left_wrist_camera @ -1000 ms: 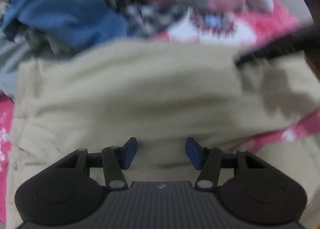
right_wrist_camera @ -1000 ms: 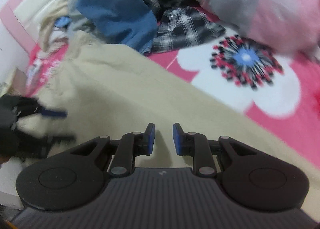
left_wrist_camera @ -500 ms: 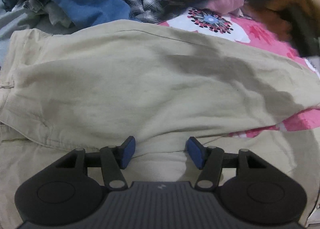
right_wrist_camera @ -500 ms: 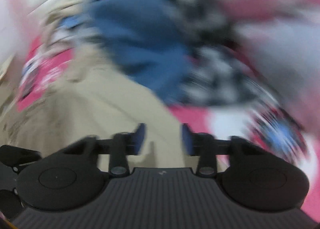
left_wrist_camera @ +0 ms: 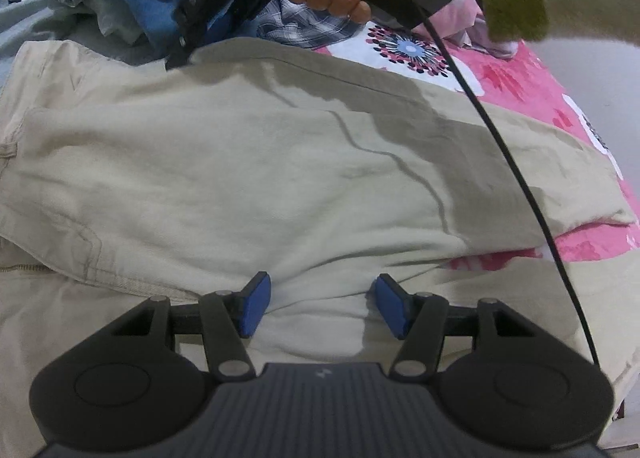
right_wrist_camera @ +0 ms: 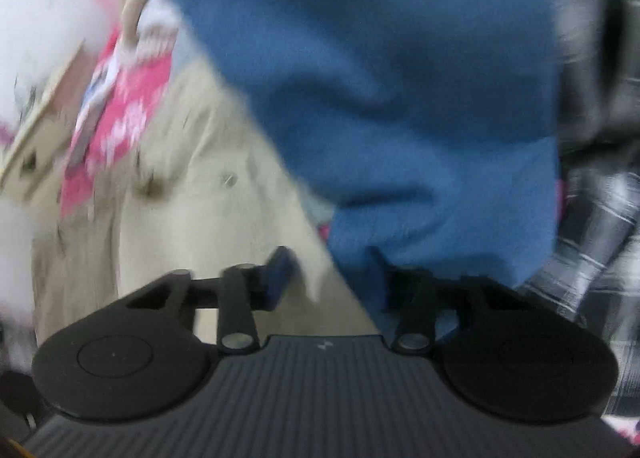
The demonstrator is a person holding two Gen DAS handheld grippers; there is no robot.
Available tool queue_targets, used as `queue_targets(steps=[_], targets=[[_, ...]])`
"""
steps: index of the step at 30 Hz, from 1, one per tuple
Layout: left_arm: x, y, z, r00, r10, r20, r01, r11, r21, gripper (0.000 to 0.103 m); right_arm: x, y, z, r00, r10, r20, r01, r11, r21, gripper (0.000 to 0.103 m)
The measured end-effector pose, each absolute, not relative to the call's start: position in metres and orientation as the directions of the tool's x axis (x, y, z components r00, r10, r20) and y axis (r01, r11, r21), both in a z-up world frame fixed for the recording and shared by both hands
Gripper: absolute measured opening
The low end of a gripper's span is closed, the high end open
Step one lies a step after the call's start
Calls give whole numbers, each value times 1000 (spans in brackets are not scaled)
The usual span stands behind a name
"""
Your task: Fold clothes
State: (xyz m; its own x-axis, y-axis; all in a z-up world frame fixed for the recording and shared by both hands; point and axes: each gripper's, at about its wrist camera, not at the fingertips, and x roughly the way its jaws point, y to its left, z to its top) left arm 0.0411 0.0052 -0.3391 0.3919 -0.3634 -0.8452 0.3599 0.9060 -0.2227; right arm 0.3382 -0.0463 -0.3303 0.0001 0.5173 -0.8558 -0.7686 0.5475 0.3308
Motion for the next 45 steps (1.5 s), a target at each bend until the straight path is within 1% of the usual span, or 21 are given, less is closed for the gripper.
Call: queue_targets(steps=[1, 2, 3, 4, 9, 12, 14, 16, 20, 21, 23, 24, 26, 28, 29, 30, 31, 34, 37, 43, 45], targets=[[41, 6, -339, 391, -366, -844, 361, 905, -225, 59, 335, -43, -330, -12, 509, -861, -784, 530, 324, 11], [41, 7, -339, 390, -368, -844, 362, 904, -227, 59, 332, -41, -329, -19, 500, -866, -798, 513, 314, 2], [41, 7, -339, 389, -369, -844, 361, 904, -229, 59, 326, -42, -321, 24, 503, -864, -818, 506, 272, 0], [40, 7, -339, 388, -370, -844, 359, 904, -231, 59, 320, -43, -314, 66, 504, -861, -836, 500, 228, 0], [41, 8, -341, 385, -371, -845, 357, 904, -235, 59, 300, -41, -325, 287, 460, -840, -865, 502, -21, 0], [39, 8, -341, 388, -373, -843, 366, 902, -231, 59, 288, -41, -331, 415, 436, -799, -851, 497, -171, 0], [38, 8, -341, 391, -375, -841, 371, 900, -228, 59, 285, -41, -342, 487, 426, -762, -828, 504, -247, 4], [37, 9, -341, 393, -379, -838, 371, 899, -233, 60, 287, -52, -330, 518, 439, -734, -792, 570, -218, 9], [39, 13, -341, 387, -394, -834, 358, 897, -257, 60, 288, -79, -283, 578, 467, -669, -716, 684, -140, 10], [41, 15, -341, 384, -398, -833, 352, 897, -266, 60, 285, -83, -269, 538, 515, -667, -739, 669, -79, 10], [43, 17, -341, 382, -404, -831, 342, 898, -279, 59, 278, -71, -259, 429, 599, -677, -809, 588, 8, 10], [43, 17, -341, 382, -404, -831, 340, 898, -280, 59, 276, -61, -260, 355, 628, -692, -847, 530, 46, 10], [43, 16, -342, 386, -402, -831, 349, 897, -272, 59, 276, -33, -272, 249, 639, -728, -886, 454, 96, 9], [41, 12, -342, 393, -398, -829, 365, 895, -256, 60, 286, -6, -300, 271, 576, -771, -881, 470, 41, 9], [41, 10, -342, 396, -398, -828, 374, 893, -250, 60, 292, -2, -314, 326, 535, -779, -856, 517, -3, 9], [40, 10, -342, 399, -399, -825, 383, 890, -245, 60, 305, -7, -321, 346, 532, -773, -818, 575, 30, 9], [40, 10, -343, 402, -401, -823, 390, 888, -243, 60, 314, -17, -319, 343, 560, -754, -766, 632, 121, 8], [40, 11, -343, 403, -411, -818, 393, 885, -251, 61, 317, -69, -286, 419, 575, -703, -649, 731, 211, 8], [41, 13, -341, 394, -416, -819, 392, 882, -260, 62, 303, -160, -238, 517, 495, -698, -561, 812, 160, 10], [38, 14, -338, 387, -405, -829, 401, 883, -245, 63, 209, -350, -158, 558, 241, -794, -302, 950, 75, 11], [38, 9, -337, 385, -394, -835, 402, 885, -232, 63, 164, -372, -168, 517, 173, -838, -243, 969, 51, 11]])
